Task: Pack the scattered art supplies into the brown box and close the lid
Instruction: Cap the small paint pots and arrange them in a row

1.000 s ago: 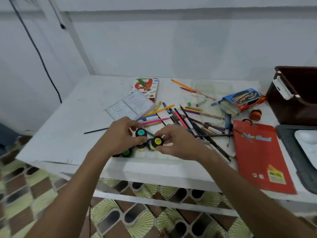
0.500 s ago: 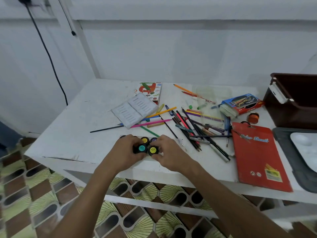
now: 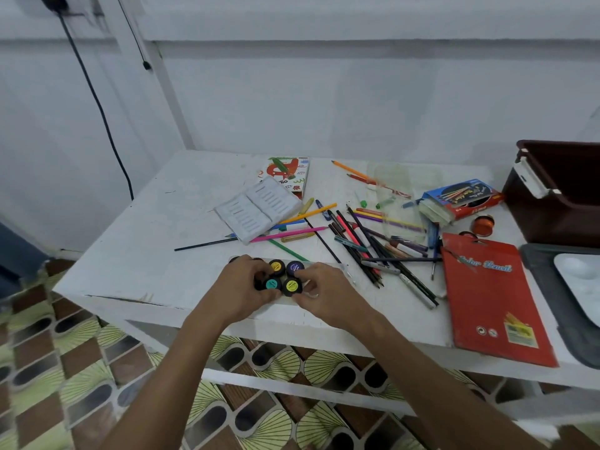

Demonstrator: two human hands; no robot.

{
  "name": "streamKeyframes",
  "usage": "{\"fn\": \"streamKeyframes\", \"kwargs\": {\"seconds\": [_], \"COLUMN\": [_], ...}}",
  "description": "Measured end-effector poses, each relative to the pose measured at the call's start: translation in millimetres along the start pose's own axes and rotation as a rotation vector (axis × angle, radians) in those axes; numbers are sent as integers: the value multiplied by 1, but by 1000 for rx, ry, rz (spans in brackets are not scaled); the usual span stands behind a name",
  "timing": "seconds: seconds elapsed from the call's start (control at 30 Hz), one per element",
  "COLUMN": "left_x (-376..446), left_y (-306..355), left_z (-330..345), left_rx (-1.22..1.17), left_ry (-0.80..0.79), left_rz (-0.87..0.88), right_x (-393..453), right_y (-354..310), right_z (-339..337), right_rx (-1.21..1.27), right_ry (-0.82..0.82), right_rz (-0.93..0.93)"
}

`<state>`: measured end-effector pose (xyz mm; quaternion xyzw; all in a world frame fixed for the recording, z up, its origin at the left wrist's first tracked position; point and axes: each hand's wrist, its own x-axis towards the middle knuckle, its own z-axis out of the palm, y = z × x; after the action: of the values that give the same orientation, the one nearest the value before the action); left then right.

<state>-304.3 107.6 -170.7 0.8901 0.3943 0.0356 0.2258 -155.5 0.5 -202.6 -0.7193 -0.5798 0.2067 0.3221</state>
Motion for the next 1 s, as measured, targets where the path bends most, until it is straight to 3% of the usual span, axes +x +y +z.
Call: {"fn": "streamKeyframes", "kwargs": {"seconds": [0.2,0.53,0.77,1.0], "left_x": [20,92,149,168], "left_y": [44,183,278,320], "left_z": [-8,25,72,119], "left_rx": [-54,-101,-80,158], "left_ry": [25,-27,-76,-71], "left_rz": [87,388,333,262], "right_x": [-12,-50,-53,-26], "right_y": [19,99,171,212], "right_z": [-46,-179,-246,-246], "right_rx": [61,-86,-161,-167], "right_ry": [120,426,527,418], "right_rz": [133,332,471,516]}}
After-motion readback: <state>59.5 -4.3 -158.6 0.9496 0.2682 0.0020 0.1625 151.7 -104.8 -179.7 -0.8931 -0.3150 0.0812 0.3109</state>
